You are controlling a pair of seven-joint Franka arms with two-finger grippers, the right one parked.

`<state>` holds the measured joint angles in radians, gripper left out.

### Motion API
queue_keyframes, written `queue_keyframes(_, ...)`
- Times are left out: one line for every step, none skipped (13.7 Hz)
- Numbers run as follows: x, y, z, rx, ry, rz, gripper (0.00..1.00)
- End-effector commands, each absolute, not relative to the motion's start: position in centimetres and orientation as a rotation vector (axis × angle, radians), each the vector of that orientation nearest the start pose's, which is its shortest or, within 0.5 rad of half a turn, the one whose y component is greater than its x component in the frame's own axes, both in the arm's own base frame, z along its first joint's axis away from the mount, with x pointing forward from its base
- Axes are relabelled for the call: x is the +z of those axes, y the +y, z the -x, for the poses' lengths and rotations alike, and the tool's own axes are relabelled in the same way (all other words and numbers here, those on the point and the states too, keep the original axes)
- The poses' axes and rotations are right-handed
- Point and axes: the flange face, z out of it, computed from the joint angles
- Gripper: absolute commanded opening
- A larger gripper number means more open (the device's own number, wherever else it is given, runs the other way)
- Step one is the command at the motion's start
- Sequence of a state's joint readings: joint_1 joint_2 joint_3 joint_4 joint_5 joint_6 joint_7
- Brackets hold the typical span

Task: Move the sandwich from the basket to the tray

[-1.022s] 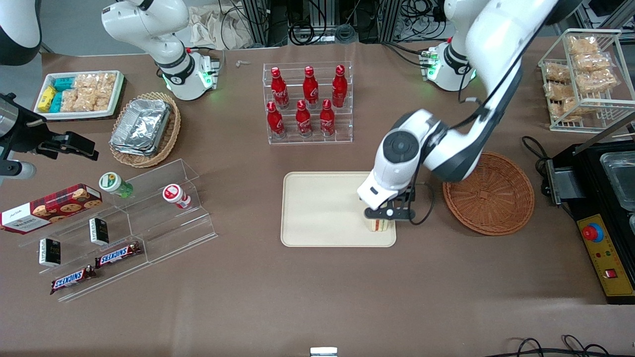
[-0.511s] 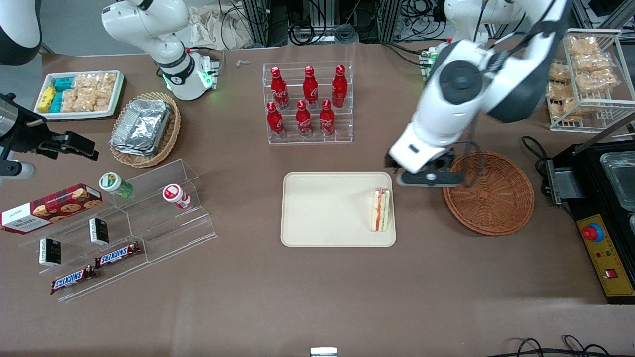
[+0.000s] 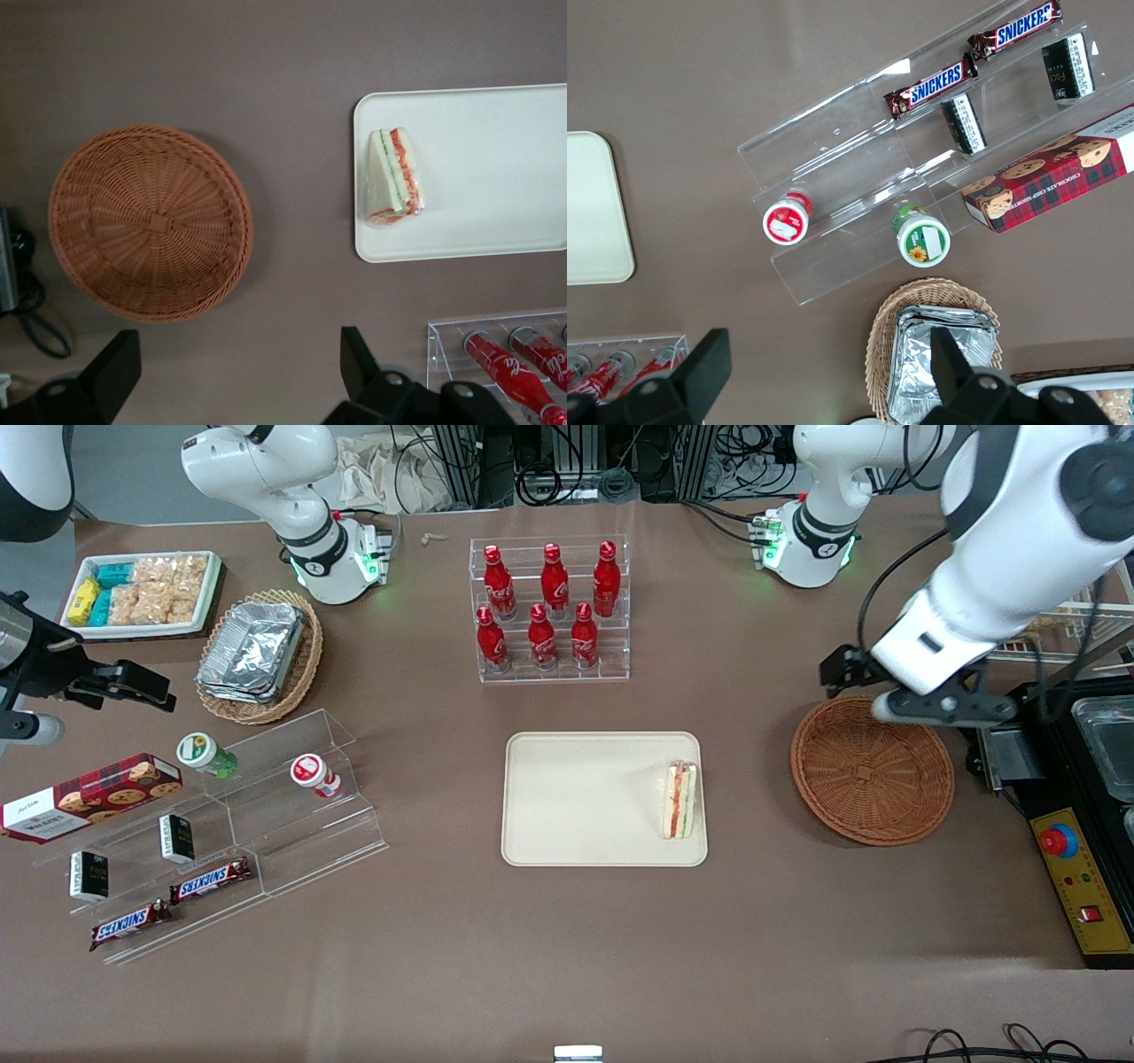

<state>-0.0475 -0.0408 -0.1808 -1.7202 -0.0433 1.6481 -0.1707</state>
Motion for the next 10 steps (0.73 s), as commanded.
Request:
queue_keyframes(58.9, -10.8, -50.1, 0.050, 0.072, 3.183, 1.00)
queue_keyframes(58.9, -10.2, -49.4, 0.046, 0.091, 3.182, 1.00)
queue_keyframes(59.2, -9.5, -49.2, 0.038, 0.094, 3.184, 1.00)
queue_keyframes(59.2, -9.5, -49.5, 0.036, 0.087, 3.185, 1.00)
queue_keyframes(59.8, -9.6, -50.3, 0.025, 0.070, 3.189, 1.00)
queue_keyframes(60.2, -9.7, -51.1, 0.018, 0.079, 3.191, 1.00)
queue_keyframes(60.6, -10.0, -51.6, 0.001, 0.097, 3.192, 1.00)
queue_keyframes(60.9, -10.1, -52.3, -0.012, 0.105, 3.194, 1.00)
queue_keyframes(61.4, -10.1, -52.9, -0.034, 0.099, 3.195, 1.00)
queue_keyframes(61.6, -10.2, -53.3, -0.042, 0.095, 3.191, 1.00)
